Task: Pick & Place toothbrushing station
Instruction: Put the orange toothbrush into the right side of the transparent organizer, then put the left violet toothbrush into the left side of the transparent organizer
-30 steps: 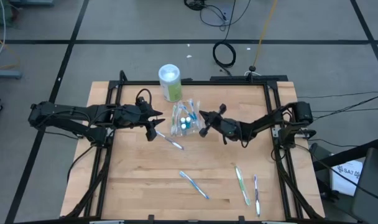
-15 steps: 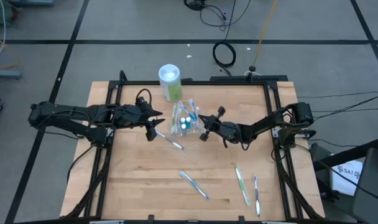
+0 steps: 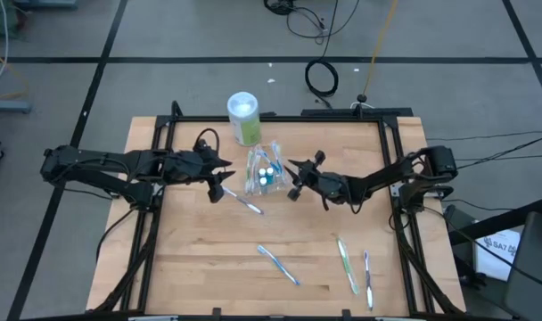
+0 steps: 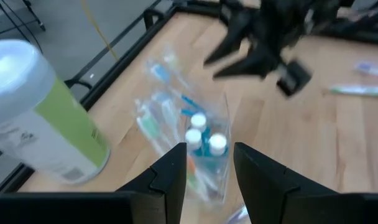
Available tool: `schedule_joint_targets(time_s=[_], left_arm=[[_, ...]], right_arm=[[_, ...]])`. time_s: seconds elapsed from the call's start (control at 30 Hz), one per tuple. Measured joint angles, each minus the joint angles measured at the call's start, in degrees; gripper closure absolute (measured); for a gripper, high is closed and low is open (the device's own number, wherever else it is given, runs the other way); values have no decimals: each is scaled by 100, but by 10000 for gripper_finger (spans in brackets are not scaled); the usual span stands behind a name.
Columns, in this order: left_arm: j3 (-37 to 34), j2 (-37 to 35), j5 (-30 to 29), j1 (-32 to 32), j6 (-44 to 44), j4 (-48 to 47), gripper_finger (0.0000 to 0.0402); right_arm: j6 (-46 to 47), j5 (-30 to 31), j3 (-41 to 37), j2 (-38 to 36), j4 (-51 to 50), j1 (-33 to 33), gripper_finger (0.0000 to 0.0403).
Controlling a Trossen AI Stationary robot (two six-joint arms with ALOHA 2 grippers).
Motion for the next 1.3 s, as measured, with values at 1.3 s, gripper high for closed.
schedule_joint_targets(time_s=[1.3], left_arm=[[-3112, 149, -601, -742, 396, 1337, 261]], right_arm=[[47, -20, 0, -687, -342, 225, 241]])
